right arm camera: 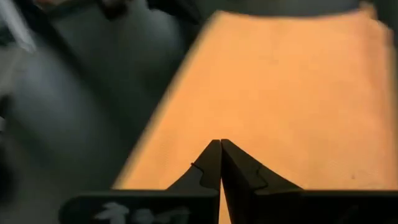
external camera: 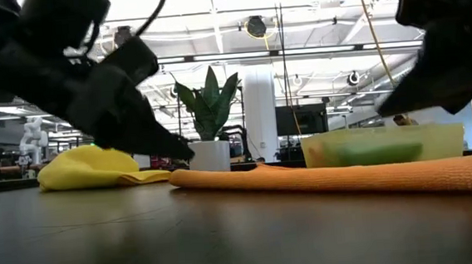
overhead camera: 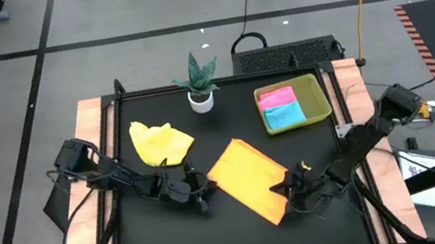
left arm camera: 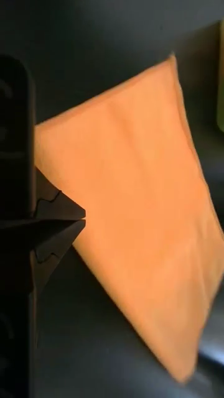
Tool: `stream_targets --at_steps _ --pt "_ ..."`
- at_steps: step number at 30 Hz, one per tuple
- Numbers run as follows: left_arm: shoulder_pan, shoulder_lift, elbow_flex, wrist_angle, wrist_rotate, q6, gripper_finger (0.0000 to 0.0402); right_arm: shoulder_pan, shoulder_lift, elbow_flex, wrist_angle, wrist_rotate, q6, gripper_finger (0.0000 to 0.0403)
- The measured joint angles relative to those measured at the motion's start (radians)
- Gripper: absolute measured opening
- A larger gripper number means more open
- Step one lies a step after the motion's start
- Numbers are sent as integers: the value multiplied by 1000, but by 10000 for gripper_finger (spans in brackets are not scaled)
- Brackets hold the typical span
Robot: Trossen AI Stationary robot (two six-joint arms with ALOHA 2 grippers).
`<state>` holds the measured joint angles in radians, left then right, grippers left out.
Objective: Fold microfiber towels
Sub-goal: Fold the orange microfiber cloth
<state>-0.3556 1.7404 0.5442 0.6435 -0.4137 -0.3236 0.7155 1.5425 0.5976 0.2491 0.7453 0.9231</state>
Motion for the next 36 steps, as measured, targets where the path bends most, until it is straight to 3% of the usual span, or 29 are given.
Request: stream_targets --at_steps 4,7,12,17,22,28,32,36 --pt "35 67 0 32 -59 -3 7 0 -70 0 -268 -43 93 0" --pt "77 106 -1 24 -78 -16 13 0 -67 -1 -360 -107 146 0" --pt "159 109 0 17 -86 76 7 0 33 0 -256 -230 162 0" --pt "210 47 0 -22 -86 218 8 6 199 16 108 -256 113 0" --pt "219 -59 0 -54 -49 206 15 -10 315 111 380 -312 -26 0" --pt "181 -75 0 17 144 164 4 -22 251 139 378 -326 -243 0" --pt "158 -23 0 57 129 164 10 -49 235 127 328 -248 -304 0" --pt "166 59 0 97 123 155 4 -90 238 121 197 -223 -257 0"
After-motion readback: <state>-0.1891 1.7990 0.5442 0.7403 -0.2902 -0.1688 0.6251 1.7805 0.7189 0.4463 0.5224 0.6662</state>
